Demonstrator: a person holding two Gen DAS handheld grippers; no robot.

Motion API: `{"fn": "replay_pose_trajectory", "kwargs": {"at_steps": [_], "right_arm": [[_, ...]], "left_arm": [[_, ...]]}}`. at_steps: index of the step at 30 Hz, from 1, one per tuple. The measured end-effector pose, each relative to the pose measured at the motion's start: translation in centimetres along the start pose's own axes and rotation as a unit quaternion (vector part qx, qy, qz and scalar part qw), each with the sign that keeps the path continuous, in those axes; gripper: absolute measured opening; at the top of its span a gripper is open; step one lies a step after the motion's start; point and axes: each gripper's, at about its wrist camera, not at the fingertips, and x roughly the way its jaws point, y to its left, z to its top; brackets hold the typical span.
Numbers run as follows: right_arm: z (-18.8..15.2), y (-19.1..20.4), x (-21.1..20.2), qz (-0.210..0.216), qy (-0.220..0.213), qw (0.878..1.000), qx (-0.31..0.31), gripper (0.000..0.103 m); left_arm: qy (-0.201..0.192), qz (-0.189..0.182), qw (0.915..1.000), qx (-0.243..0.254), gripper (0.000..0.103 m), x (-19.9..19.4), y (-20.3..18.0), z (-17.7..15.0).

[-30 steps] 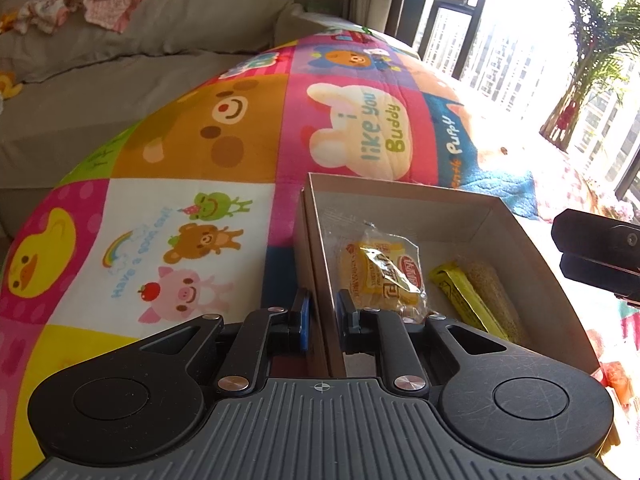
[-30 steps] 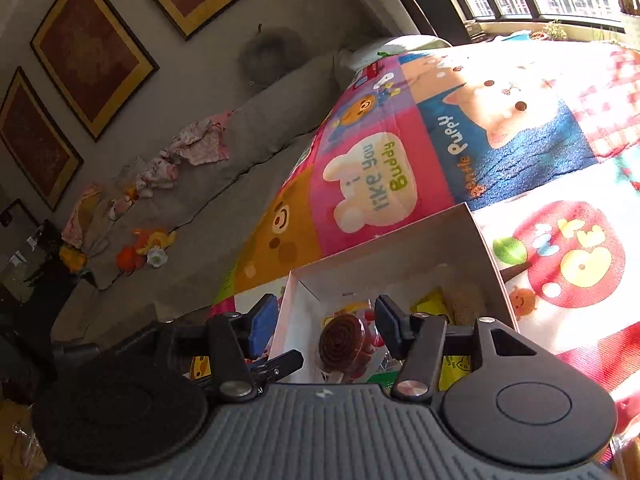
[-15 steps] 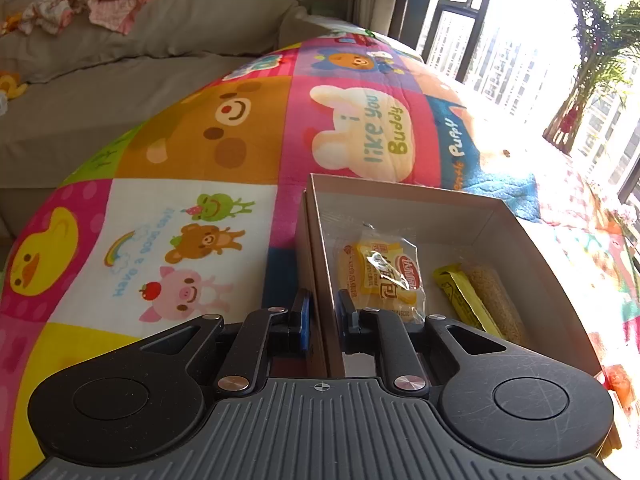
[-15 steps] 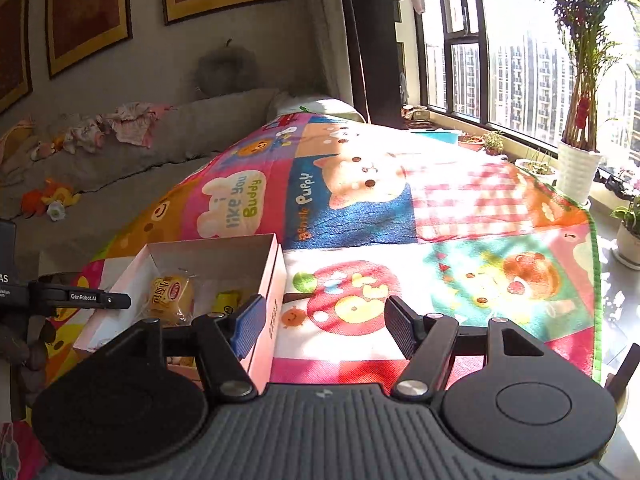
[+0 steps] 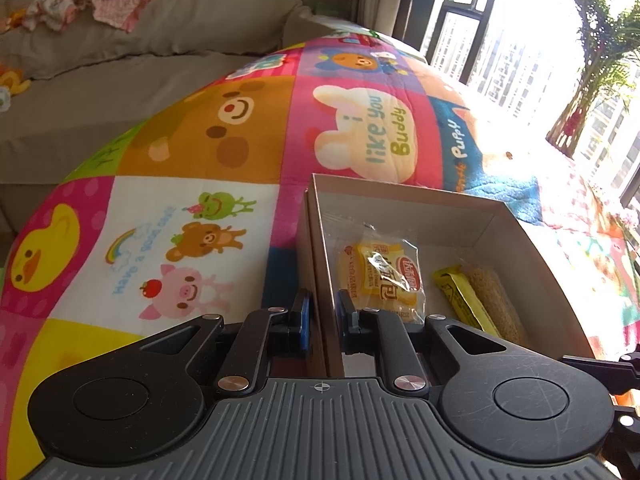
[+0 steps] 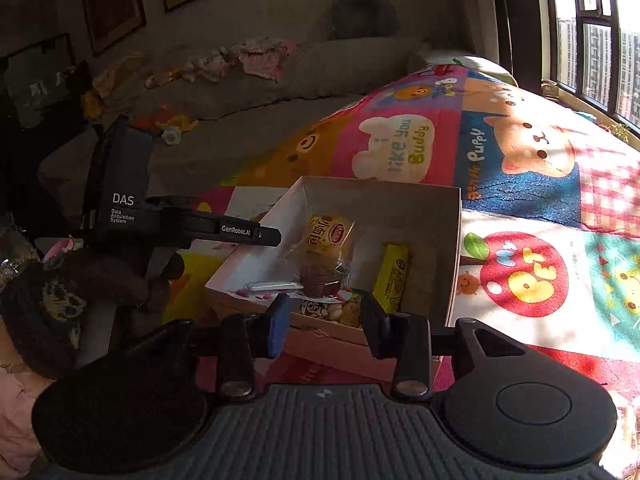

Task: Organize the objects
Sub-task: 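Lift the lollipop, lower it into the pink box and release it, then move the right tool toward the red-capped wafer-stick pack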

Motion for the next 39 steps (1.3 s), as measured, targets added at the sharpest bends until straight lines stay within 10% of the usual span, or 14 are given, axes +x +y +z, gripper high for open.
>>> {"fn": "replay_pose_trajectory", "kwargs": {"at_steps": [8,16,26,39], "right_arm": [[1.7,0.4,7.3,0.007,0.088,0.996,0.002,0.035],[1.7,1.7,9.1,-0.028,0.081,0.996,-0.032,0.035],[0.1,-0.9,0.2,-0.115,0.015,0.992,-0.056,0.036],[-8.7,-6.9,-7.9,-0.212,0.065,0.974,0.043,0.056]], "left_arm": [[-0.001,-0.013,0.9999,-0.006,0.016,0.1,0.5,0.0],[-0.003,-0.017,0.9998,-0.008,0.016,0.1,0.6,-0.1],[-0.006,-0.019,0.9998,-0.011,0.016,0.3,0.6,0.0],[-0.004,-0.014,0.9999,0.001,0.016,0.3,0.5,0.0]]}}
